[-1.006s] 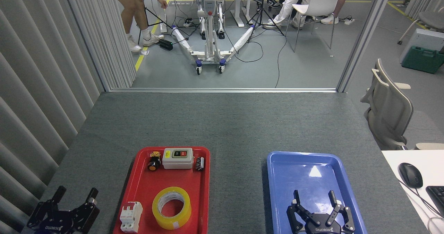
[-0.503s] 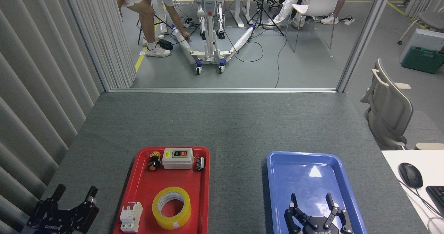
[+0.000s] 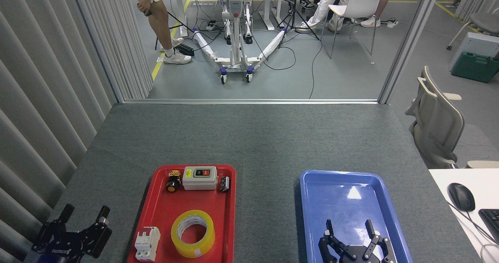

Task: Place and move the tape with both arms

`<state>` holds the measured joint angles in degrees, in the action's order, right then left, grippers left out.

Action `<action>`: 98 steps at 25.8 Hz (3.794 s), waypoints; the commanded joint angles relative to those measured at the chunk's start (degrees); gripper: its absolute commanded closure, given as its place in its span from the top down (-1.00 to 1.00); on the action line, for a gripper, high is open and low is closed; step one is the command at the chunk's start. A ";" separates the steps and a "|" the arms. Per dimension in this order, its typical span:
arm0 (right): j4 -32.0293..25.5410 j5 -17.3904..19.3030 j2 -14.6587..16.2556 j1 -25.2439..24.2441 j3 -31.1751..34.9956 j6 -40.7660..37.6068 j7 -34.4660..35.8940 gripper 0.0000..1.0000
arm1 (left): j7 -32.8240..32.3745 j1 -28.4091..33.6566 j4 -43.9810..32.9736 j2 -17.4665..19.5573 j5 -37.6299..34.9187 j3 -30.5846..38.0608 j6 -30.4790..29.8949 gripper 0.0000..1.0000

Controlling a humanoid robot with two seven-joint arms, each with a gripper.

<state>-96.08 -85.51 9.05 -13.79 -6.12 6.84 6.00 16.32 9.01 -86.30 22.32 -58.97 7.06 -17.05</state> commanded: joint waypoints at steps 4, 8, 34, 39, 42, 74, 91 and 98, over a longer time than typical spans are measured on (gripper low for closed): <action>-0.16 0.00 0.44 -0.10 0.05 0.10 0.59 1.00 | -0.50 -0.83 0.25 0.00 -0.18 -0.03 0.08 1.00; -0.16 0.09 0.44 -0.19 0.41 0.10 0.68 1.00 | -0.50 -1.89 0.69 0.00 -0.18 -0.12 0.08 1.00; -0.16 0.00 0.09 -0.37 1.29 0.01 0.59 1.00 | -31.17 -38.71 3.77 23.82 19.16 -48.63 3.95 1.00; -0.25 -0.09 0.00 -0.45 1.29 0.01 0.59 1.00 | -53.94 -39.51 1.66 20.74 19.16 -48.37 3.86 1.00; -0.16 -0.18 0.00 -0.45 1.37 0.01 0.59 1.00 | -61.84 -39.68 -0.10 19.16 19.16 -48.46 3.86 1.00; -0.16 -0.09 -0.61 -0.28 2.87 0.10 3.93 1.00 | -75.21 -50.76 10.53 8.35 19.07 -65.60 12.83 0.90; -0.16 -0.09 -0.61 -0.28 2.87 0.37 4.02 1.00 | -79.07 -51.72 18.27 3.34 17.66 -67.44 12.83 -0.32; -0.08 -0.09 -0.44 -0.28 2.87 0.37 3.93 1.00 | -80.48 -51.90 17.92 2.46 17.58 -67.27 9.84 -1.00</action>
<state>-96.21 -85.61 8.51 -14.06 -3.25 7.26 9.98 -63.45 -42.87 -68.14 25.16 -41.33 -60.28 -5.17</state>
